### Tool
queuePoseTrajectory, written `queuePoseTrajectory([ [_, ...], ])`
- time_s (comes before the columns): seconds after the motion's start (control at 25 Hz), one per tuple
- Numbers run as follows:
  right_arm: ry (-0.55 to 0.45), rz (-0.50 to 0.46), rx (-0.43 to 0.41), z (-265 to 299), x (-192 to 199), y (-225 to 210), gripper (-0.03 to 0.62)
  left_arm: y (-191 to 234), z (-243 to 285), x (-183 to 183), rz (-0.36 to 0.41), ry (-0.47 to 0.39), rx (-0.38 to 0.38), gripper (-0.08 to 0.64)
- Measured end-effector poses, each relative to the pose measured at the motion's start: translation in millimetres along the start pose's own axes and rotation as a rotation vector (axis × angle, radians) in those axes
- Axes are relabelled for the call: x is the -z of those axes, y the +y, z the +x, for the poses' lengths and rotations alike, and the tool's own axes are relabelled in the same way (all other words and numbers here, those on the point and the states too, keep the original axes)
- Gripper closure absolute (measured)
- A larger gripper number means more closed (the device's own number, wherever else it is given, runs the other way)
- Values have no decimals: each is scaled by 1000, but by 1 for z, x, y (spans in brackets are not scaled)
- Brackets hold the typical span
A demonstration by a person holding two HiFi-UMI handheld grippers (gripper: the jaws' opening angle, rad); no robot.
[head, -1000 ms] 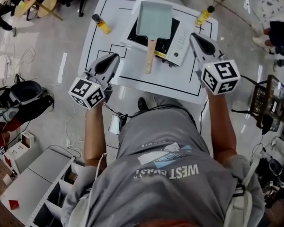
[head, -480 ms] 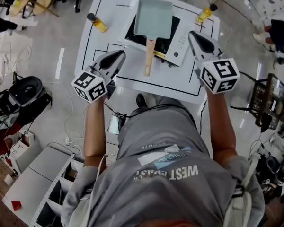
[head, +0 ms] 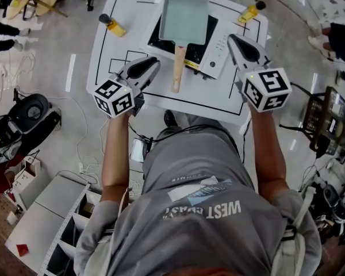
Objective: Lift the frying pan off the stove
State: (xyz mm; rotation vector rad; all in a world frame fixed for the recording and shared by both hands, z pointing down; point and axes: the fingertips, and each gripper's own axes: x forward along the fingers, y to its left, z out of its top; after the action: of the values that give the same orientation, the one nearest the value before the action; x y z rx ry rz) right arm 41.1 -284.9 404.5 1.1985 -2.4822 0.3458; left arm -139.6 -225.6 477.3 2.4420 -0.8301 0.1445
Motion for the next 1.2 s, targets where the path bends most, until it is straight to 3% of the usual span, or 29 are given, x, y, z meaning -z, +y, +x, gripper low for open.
queuePoseTrajectory([
  [0.48, 34, 29, -4, 12, 15, -9, 581, 0, 35, 15, -113, 33, 104, 443],
  [0.68, 42, 34, -12, 17, 22, -13, 581, -6, 53, 31, -174, 70, 158, 322],
  [0.84, 50, 38, -19, 19, 26, -13, 581, -13, 66, 43, -236, 92, 204, 275],
  [1.04, 65, 49, -18, 17, 35, -19, 581, -14, 76, 49, -259, 116, 205, 270],
  [1.2, 78, 61, -14, 14, 43, -25, 581, -17, 86, 59, -216, 190, 189, 256],
])
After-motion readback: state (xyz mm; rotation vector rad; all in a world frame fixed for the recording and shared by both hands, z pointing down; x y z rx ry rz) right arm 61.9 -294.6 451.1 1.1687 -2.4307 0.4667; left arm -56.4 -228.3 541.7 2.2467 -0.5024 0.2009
